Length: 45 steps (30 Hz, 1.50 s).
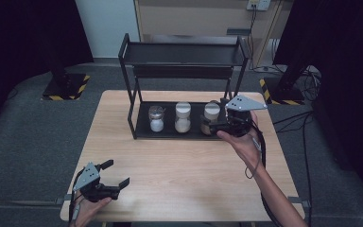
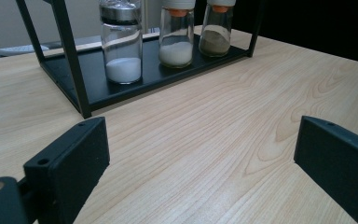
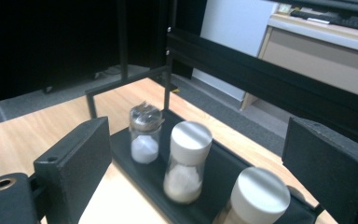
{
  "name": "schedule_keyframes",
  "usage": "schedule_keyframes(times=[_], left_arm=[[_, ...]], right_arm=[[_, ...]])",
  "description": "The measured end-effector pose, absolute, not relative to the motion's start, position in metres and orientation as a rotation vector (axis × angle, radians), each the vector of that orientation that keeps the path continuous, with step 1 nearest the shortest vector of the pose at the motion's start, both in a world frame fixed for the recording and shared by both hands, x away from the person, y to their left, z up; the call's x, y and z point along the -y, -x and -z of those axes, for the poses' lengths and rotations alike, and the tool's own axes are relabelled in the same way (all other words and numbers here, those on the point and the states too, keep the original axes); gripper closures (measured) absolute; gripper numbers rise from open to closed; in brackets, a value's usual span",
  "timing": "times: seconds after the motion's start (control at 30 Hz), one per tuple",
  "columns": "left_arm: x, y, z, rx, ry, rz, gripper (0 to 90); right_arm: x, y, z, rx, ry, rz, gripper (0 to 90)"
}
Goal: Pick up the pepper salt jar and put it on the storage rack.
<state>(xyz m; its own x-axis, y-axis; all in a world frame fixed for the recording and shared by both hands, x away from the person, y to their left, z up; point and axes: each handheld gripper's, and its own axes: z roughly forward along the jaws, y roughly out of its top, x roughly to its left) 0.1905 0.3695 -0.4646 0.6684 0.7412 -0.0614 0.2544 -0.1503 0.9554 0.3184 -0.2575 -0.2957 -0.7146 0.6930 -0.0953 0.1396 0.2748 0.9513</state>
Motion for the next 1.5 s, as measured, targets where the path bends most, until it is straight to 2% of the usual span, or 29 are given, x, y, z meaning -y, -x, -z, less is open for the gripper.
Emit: schedule_keyframes(times=[0.8,1.5], left_arm=[[-0.37,-0.189,0.465,-0.797,-1.718,-0.524,2.7],[-0.371,-0.187,0.466,-0.813,-1.703,-0.534,2.5]], right_arm=[[0.317,-0.267,0.332,-1.998,-0.845,-1.498,8.2],[0.343,-0.227,0.379,-1.98,-0.968,-1.461,8.0]])
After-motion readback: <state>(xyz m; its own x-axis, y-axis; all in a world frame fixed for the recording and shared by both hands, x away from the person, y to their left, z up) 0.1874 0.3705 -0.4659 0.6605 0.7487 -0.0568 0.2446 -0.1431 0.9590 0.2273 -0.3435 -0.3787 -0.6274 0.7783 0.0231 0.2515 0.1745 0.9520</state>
